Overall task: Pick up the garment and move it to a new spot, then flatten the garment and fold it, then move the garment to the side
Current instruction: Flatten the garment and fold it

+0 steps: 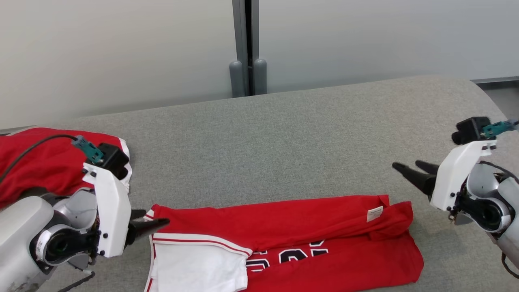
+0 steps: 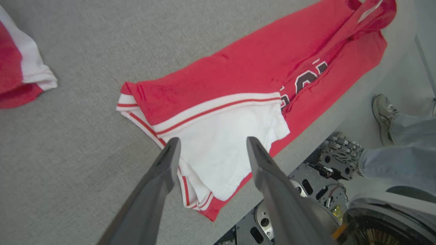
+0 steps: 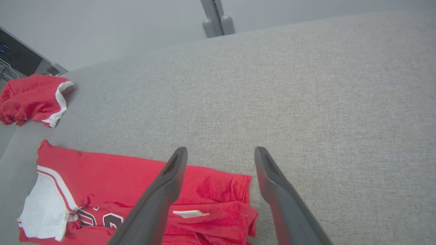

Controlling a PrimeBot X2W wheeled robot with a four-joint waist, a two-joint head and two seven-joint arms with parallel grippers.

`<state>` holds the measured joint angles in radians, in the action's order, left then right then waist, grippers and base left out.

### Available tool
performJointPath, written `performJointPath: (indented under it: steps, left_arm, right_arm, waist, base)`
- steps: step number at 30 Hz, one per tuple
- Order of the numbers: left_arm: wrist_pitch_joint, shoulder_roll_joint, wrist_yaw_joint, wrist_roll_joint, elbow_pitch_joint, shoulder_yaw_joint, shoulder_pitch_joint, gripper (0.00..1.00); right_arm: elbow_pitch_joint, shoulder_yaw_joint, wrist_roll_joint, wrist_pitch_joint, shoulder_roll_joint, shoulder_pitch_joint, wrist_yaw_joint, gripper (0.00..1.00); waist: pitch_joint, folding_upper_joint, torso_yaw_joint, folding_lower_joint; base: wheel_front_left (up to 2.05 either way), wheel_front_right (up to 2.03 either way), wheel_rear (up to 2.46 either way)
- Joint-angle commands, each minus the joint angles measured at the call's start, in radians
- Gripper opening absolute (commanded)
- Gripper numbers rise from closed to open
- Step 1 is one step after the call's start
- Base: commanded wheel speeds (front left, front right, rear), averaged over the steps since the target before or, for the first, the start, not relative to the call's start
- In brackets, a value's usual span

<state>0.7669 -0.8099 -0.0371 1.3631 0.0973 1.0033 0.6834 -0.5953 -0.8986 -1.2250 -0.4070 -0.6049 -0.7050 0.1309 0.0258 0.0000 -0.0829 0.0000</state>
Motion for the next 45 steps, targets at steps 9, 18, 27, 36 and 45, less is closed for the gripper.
performJointPath:
  steps: [9,18,27,36,45]
  left_arm:
    - [-0.470,-0.011,0.052,-0.188,0.008,-0.123,-0.074,1.00]
    - [-0.988,0.029,0.314,-0.279,-0.090,-0.296,-0.301,1.00]
    - [-1.032,0.188,0.400,-0.490,-0.205,-0.510,-0.560,1.00]
    - [-1.033,0.382,0.304,-0.650,-0.197,-0.669,-0.717,1.00]
    - [-1.033,0.427,0.233,-0.708,-0.153,-0.685,-0.705,1.00]
  right_arm:
    - [0.086,0.139,0.051,0.436,-0.019,0.086,0.000,1.00]
    - [0.080,0.362,0.236,0.672,0.086,0.235,0.000,1.00]
    - [0.177,0.656,0.485,0.672,0.252,0.498,0.000,1.00]
    - [0.189,0.728,0.568,0.600,0.349,0.609,0.000,1.00]
    - [0.091,0.773,0.592,0.435,0.401,0.569,0.000,1.00]
  waist:
    - [-0.029,0.0000,0.017,0.0000]
    - [-0.029,0.0000,0.028,0.0000]
    - [-0.024,0.0000,0.051,0.0000]
    - [-0.027,0.0000,0.048,0.0000]
    - [-0.010,0.0000,0.049,0.0000]
  base:
    - [0.00,0.00,0.00]
    - [0.00,0.00,0.00]
    - [0.00,0.00,0.00]
    - [0.00,0.00,0.00]
    - [0.00,0.00,0.00]
